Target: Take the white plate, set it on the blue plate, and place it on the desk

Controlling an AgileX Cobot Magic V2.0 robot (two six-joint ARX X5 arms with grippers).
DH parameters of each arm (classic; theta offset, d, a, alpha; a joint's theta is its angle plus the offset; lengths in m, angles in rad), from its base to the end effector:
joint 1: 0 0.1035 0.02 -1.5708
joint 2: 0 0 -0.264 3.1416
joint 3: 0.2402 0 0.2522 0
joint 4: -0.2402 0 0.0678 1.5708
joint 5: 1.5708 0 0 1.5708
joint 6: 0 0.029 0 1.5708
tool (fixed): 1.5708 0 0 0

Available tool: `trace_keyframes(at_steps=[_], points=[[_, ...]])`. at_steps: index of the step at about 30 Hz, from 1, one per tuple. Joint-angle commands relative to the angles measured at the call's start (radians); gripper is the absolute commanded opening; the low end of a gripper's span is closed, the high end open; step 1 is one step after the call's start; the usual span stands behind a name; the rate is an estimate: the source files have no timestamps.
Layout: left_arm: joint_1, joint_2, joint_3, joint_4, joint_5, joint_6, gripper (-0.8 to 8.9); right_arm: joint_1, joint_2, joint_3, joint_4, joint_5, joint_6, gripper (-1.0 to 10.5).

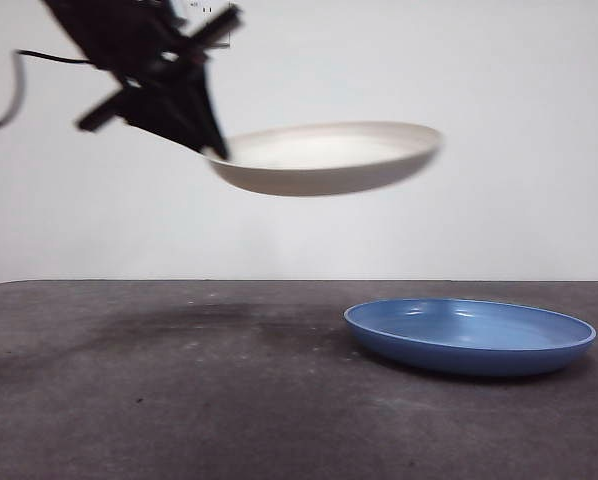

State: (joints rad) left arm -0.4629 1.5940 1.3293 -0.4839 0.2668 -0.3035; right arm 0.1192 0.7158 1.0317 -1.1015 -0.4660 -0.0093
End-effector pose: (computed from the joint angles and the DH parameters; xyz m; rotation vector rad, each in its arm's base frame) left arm 0.3083 -0.1624 0.2961 -0.2013 0.8588 -0.5726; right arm 0.0990 0.0250 0.3436 0.1288 0.7818 0.5580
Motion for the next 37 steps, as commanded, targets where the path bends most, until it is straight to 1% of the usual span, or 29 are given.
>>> trace_keyframes(at_steps=[1, 8, 11, 19, 31, 32, 34, 35, 37], points=[[-0.046, 0.088, 0.076, 0.008, 0.000, -0.024, 0.15, 0.003, -0.021, 0.041, 0.007, 0.005, 0.030, 4.5], [-0.134, 0.285, 0.229, -0.004, -0.010, -0.034, 0.15, 0.003, -0.066, 0.140, -0.046, 0.079, 0.037, 4.5], [-0.158, 0.363, 0.289, -0.025, -0.037, -0.038, 0.15, 0.003, -0.068, 0.187, -0.074, 0.108, 0.036, 4.5], [-0.193, 0.505, 0.385, -0.024, -0.058, -0.042, 0.15, 0.003, -0.071, 0.236, -0.083, 0.108, 0.037, 4.5], [-0.203, 0.566, 0.386, -0.072, -0.058, -0.041, 0.15, 0.003, -0.071, 0.236, -0.082, 0.108, 0.036, 4.5], [-0.205, 0.566, 0.386, -0.075, -0.058, -0.041, 0.21, 0.003, -0.071, 0.236, -0.082, 0.108, 0.036, 4.5], [-0.210, 0.566, 0.386, -0.073, -0.058, -0.041, 0.74, 0.003, -0.071, 0.236, -0.082, 0.109, 0.036, 4.5], [-0.211, 0.565, 0.387, -0.074, -0.058, -0.041, 1.14, 0.003, -0.071, 0.236, -0.082, 0.109, 0.036, 4.5], [-0.211, 0.565, 0.393, -0.080, -0.058, -0.041, 2.30, 0.003, -0.071, 0.236, -0.082, 0.108, 0.036, 4.5]])
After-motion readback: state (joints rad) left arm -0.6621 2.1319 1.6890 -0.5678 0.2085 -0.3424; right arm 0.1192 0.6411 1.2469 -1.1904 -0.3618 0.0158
